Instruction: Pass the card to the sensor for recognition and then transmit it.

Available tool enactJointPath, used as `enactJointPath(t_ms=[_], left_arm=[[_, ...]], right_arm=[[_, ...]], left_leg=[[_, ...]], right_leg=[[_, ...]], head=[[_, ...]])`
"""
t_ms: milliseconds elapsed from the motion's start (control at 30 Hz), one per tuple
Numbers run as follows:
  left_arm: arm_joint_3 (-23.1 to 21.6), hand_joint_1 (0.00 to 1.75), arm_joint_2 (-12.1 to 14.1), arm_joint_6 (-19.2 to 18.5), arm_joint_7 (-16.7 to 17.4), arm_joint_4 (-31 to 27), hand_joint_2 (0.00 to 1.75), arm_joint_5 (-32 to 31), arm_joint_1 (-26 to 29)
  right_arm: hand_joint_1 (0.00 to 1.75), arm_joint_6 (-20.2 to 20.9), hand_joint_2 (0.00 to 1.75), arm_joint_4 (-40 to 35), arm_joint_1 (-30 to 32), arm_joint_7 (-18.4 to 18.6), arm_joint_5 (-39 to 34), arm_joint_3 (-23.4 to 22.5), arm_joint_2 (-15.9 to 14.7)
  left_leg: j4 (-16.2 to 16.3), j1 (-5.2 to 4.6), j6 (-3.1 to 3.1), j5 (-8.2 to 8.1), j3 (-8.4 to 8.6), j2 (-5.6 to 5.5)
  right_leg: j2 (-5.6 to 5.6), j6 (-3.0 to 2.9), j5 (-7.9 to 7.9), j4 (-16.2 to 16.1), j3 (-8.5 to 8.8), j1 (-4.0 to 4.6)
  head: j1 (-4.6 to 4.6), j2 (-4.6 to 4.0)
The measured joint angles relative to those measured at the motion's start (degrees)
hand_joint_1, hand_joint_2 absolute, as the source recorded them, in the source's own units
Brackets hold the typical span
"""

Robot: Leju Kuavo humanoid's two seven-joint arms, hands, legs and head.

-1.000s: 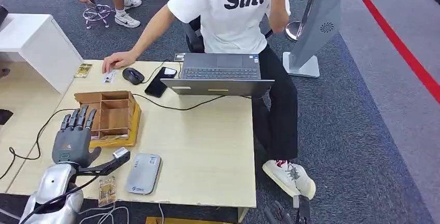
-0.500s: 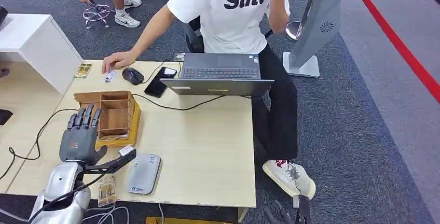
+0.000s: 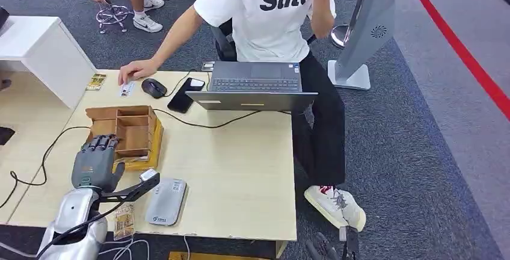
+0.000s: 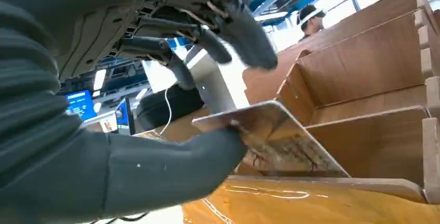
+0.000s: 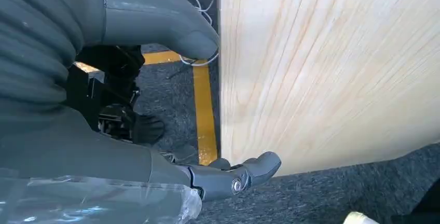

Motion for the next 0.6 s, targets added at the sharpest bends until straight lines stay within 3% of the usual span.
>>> enactJointPath(t_ms=[600], left_arm=[[0.0,1.75,1.0,-0.8,0.9,0.7,1.75,-0.1,-0.4]], right_arm=[[0.0,0.8,1.75,0.0,0.0,0.1,-1.0,0.0,0.0]], left_leg=[[0.0,0.01,-0.01,0.01,0.01,0.0]], right_leg=[[0.0,0.0,0.0,0.0,0.0,0.0]], head=[[0.0,0.0]])
